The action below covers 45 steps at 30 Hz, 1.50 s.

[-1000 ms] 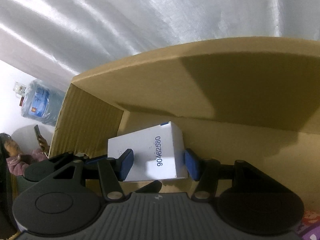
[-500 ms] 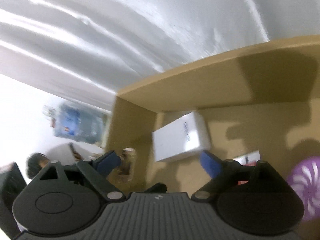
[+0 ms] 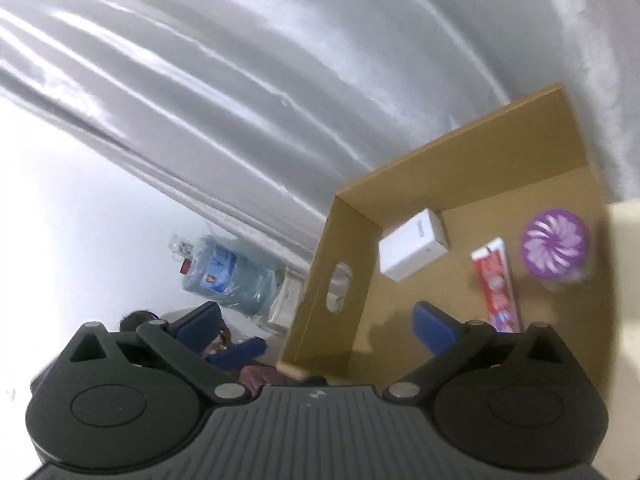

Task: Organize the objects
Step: 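Withdraw the right gripper from the box toward the wet wipes pack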

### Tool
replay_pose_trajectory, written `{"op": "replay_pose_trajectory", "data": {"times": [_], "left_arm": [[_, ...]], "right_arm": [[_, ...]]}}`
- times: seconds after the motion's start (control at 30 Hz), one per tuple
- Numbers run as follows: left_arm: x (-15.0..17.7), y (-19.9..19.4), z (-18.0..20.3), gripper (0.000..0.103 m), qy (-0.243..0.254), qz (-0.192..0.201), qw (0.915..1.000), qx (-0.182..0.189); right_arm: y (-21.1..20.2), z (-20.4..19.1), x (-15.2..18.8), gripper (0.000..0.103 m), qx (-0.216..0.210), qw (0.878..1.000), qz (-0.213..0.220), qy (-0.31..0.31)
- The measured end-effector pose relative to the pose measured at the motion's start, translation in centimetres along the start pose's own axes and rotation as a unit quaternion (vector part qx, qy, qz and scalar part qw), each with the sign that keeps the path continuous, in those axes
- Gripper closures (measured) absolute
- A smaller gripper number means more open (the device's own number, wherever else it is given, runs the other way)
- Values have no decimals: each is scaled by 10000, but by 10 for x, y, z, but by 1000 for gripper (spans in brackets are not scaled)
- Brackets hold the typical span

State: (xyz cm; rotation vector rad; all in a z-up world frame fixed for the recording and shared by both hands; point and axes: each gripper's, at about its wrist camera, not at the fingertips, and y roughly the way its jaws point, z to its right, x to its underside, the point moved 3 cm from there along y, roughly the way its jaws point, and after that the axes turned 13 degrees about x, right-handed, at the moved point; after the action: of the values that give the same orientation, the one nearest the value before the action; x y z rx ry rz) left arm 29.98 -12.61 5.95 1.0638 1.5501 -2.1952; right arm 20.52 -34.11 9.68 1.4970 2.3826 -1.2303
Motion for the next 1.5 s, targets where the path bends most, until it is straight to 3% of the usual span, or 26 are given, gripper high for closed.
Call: {"op": "replay_pose_trajectory", "data": {"times": [0.17, 0.4, 0.57, 0.93, 1.5], "left_arm": [[33, -16, 13, 0, -272, 117, 9993, -229], [66, -33, 20, 0, -471, 73, 9968, -635], [82, -46, 22, 0, -706, 140, 9943, -782], [100, -52, 14, 0, -794, 128, 9903, -1131], [107, -58, 5, 0, -667, 162, 9887, -1333]], "right_arm": [[-39, 14, 47, 0, 306, 9989, 285, -193], [-55, 29, 92, 0, 485, 9987, 60, -122], [-64, 25, 115, 0, 749, 9956, 85, -560], [-66, 22, 131, 0, 969, 9928, -86, -694], [-55, 11, 140, 0, 1214, 9884, -160, -902]]}}
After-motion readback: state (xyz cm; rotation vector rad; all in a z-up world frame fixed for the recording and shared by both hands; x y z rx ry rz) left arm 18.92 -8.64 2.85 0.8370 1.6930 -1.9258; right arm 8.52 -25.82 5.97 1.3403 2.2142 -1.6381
